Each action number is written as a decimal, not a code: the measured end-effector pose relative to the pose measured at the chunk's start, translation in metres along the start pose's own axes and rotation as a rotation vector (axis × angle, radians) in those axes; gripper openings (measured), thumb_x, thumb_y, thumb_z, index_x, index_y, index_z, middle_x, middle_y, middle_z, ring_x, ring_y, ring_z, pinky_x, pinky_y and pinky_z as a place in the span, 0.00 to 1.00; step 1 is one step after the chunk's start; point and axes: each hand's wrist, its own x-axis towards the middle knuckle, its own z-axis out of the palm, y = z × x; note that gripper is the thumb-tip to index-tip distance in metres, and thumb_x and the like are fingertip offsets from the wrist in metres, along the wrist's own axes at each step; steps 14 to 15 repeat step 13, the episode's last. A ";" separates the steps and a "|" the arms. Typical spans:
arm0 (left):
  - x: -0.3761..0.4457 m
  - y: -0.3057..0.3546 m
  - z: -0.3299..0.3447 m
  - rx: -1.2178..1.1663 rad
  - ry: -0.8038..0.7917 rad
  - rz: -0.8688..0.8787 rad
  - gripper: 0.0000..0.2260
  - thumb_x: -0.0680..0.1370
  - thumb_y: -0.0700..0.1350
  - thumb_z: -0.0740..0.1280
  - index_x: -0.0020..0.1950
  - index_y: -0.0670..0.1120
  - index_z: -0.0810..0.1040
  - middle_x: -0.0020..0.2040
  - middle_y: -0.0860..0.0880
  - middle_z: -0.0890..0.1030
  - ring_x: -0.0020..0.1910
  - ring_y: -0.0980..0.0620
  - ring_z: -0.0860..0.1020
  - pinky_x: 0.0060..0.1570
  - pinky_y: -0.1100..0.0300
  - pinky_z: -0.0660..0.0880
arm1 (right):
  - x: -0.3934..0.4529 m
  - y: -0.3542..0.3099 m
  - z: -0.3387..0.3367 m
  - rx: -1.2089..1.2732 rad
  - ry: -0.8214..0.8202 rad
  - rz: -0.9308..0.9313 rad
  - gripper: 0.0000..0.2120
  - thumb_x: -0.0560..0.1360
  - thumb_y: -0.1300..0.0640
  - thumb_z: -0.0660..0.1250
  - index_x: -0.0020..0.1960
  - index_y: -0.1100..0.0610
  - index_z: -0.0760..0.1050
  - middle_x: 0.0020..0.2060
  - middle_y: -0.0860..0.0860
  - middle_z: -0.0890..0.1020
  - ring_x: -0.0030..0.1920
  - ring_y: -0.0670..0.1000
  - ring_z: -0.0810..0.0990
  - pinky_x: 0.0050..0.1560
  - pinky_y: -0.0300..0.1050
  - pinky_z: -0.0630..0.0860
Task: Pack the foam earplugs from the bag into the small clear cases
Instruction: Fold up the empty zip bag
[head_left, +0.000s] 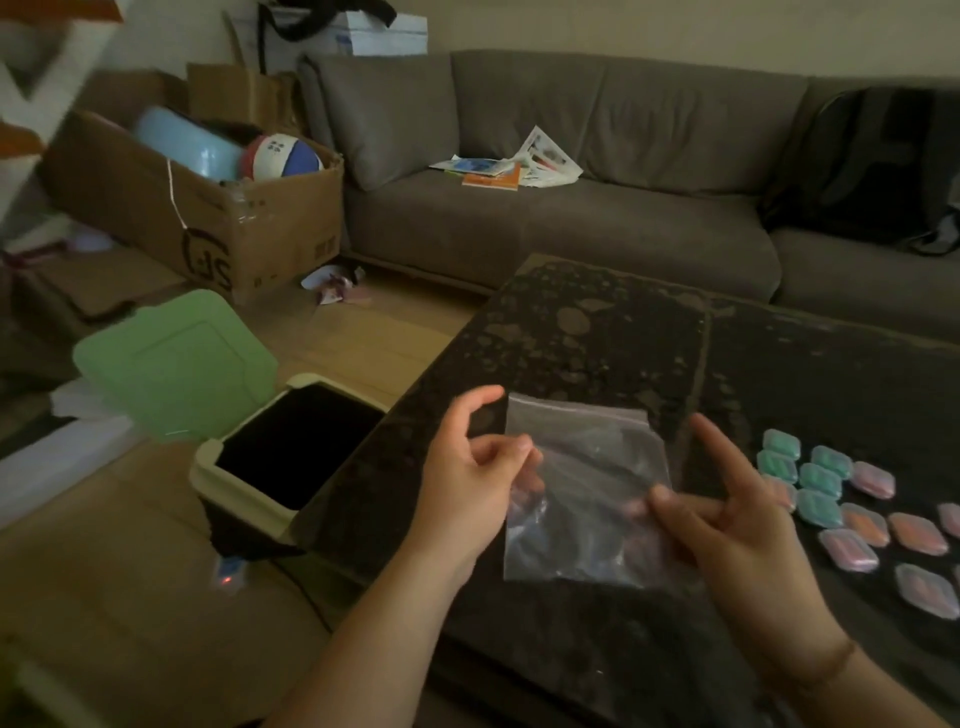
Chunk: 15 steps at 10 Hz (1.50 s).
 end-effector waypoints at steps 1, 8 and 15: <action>-0.004 0.000 -0.005 0.110 -0.213 0.010 0.24 0.77 0.50 0.73 0.71 0.60 0.72 0.47 0.51 0.87 0.45 0.56 0.86 0.49 0.59 0.81 | -0.006 -0.004 0.001 -0.150 0.052 -0.105 0.28 0.75 0.63 0.67 0.68 0.39 0.66 0.37 0.49 0.87 0.38 0.44 0.85 0.33 0.33 0.79; 0.014 0.017 -0.078 -0.010 0.271 -0.077 0.15 0.79 0.43 0.70 0.65 0.54 0.77 0.59 0.57 0.80 0.52 0.58 0.80 0.36 0.69 0.77 | 0.031 -0.040 0.092 -0.162 -0.045 0.005 0.19 0.75 0.62 0.68 0.61 0.50 0.68 0.37 0.56 0.83 0.29 0.51 0.82 0.31 0.50 0.77; 0.050 0.002 -0.133 -0.803 0.861 -0.484 0.12 0.81 0.44 0.64 0.64 0.42 0.73 0.53 0.42 0.72 0.64 0.41 0.73 0.72 0.45 0.66 | 0.136 -0.010 0.269 -0.147 -0.331 0.253 0.10 0.77 0.66 0.64 0.55 0.56 0.67 0.36 0.57 0.84 0.33 0.52 0.86 0.37 0.46 0.83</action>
